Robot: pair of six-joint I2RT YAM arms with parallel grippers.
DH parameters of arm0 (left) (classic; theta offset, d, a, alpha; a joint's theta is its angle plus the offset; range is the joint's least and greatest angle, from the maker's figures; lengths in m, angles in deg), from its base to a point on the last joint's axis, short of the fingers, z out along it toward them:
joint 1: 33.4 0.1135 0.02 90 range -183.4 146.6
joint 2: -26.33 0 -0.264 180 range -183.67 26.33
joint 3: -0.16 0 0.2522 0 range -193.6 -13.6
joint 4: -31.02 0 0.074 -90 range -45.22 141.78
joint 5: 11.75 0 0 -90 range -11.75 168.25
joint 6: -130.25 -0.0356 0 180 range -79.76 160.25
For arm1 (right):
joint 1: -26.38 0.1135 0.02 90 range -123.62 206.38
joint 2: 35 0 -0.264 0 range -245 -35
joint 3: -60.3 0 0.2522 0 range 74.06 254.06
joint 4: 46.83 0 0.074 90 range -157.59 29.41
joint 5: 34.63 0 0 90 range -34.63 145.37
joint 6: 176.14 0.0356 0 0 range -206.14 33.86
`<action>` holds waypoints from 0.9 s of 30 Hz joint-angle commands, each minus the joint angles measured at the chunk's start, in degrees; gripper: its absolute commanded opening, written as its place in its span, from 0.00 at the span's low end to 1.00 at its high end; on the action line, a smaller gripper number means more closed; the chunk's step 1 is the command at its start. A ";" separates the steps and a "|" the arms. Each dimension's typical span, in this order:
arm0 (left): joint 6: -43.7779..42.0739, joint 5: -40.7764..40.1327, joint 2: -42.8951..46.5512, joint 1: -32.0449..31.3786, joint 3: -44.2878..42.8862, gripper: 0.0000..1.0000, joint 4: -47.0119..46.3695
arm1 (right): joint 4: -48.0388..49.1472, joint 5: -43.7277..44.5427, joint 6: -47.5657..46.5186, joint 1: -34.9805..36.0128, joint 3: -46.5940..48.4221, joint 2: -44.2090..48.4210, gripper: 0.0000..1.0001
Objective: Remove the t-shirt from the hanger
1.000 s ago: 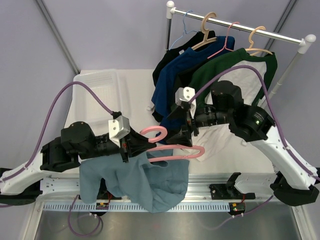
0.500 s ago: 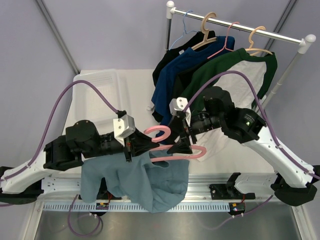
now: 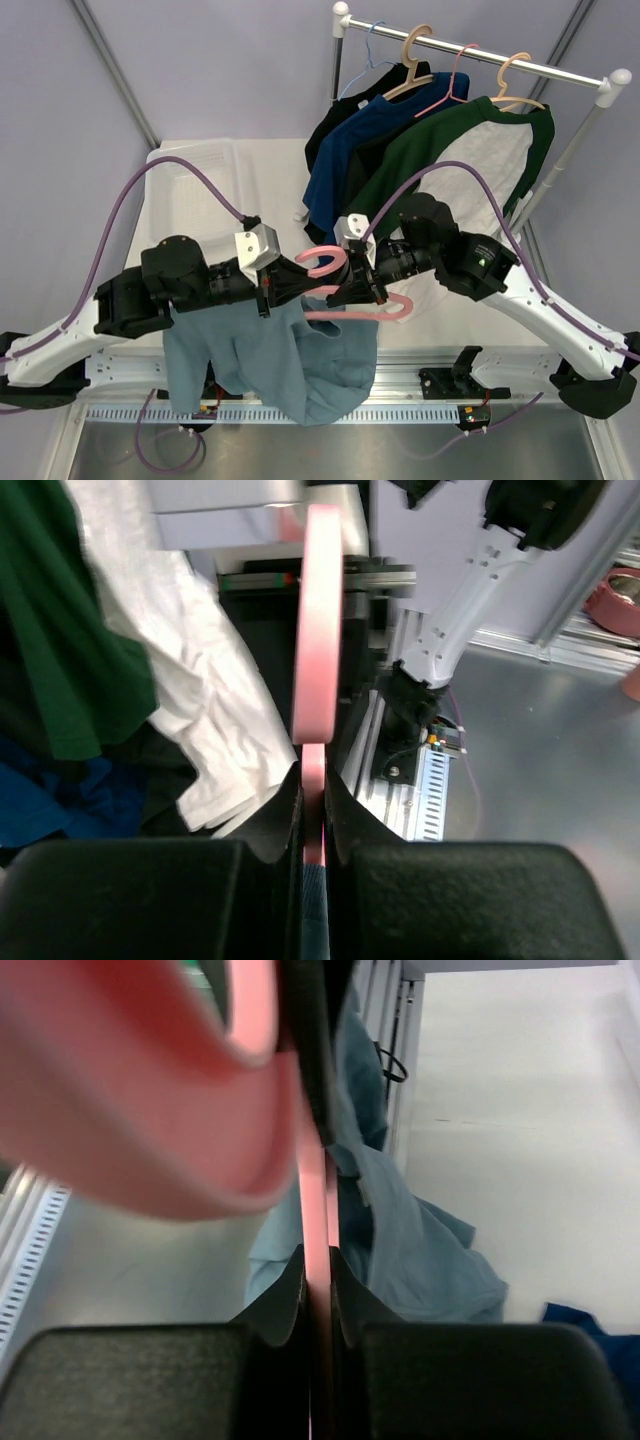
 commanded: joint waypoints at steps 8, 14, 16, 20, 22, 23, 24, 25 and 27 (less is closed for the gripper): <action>2.46 5.67 2.84 -0.69 -5.28 0.99 -0.90 | 17.27 7.01 7.26 -0.15 -9.00 5.75 0.00; 2.80 0.87 6.97 -0.77 -12.65 0.99 11.49 | 16.92 11.31 7.35 -0.15 -11.64 10.93 0.00; 2.80 -2.04 8.73 -0.69 -13.81 0.99 14.75 | 17.98 14.30 8.04 -0.15 -12.87 13.48 0.00; 3.41 -10.92 16.19 -0.69 -13.90 0.99 16.60 | 19.21 19.57 9.80 -0.15 -13.31 17.61 0.00; 4.29 -14.96 18.65 -0.69 -12.33 0.99 16.78 | 19.21 21.86 10.77 -0.15 -12.87 19.97 0.00; 4.64 -17.67 20.75 -0.69 -11.54 0.99 16.87 | 19.30 22.48 11.56 -0.15 -12.70 20.77 0.00; 4.91 -18.75 21.64 -0.69 -10.83 0.99 17.39 | 19.12 22.83 11.82 -0.15 -12.43 22.09 0.00; 5.00 -19.89 22.52 -0.77 -9.26 0.99 17.75 | 18.77 23.01 12.00 -0.15 -11.82 22.62 0.00; 5.52 -22.70 24.19 -0.69 -7.84 0.99 19.32 | 17.98 23.10 12.53 -0.15 -11.03 24.11 0.00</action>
